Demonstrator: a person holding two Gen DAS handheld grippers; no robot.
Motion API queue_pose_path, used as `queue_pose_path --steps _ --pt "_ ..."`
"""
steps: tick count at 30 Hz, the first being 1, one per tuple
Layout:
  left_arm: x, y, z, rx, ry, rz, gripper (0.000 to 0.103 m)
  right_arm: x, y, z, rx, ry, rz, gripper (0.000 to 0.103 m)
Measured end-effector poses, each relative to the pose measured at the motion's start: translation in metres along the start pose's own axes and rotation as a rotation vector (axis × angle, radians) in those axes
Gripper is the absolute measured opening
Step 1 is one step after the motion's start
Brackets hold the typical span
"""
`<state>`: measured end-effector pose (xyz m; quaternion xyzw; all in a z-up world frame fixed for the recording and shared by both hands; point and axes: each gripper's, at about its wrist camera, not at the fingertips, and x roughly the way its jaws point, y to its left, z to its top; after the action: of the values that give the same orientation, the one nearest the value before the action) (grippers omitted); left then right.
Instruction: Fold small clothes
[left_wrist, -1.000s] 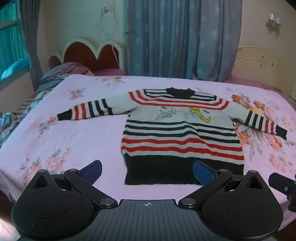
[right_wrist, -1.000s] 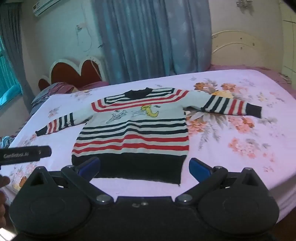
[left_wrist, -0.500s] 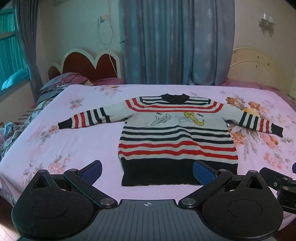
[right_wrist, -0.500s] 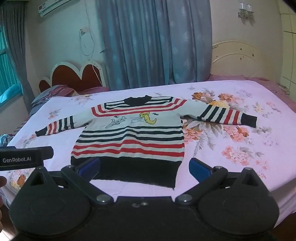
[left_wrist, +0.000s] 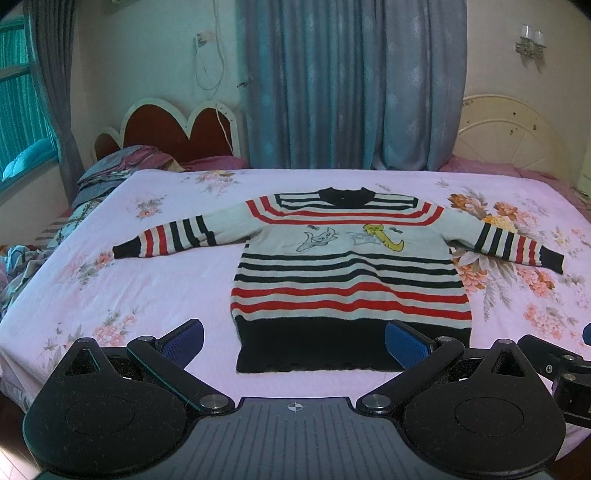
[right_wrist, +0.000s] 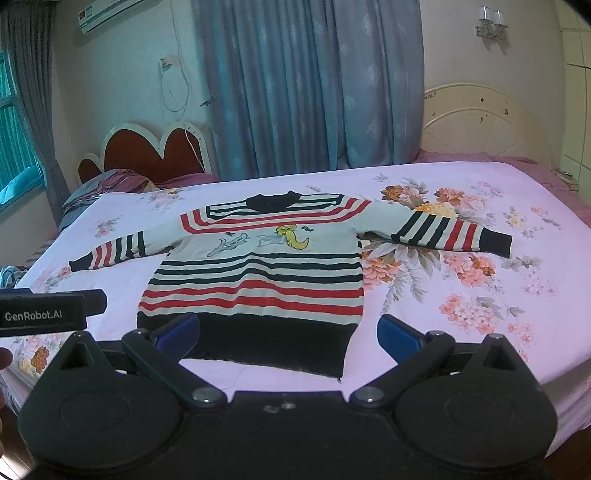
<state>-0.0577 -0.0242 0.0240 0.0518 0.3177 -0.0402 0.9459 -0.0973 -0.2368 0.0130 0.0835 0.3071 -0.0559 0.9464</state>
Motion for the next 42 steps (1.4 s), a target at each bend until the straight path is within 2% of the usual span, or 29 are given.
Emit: queue_pose_path --steps 42 --pt "0.006 -0.009 0.006 -0.004 0.002 -0.005 0.103 0.003 -0.008 0.002 0.000 0.002 -0.003 0.102"
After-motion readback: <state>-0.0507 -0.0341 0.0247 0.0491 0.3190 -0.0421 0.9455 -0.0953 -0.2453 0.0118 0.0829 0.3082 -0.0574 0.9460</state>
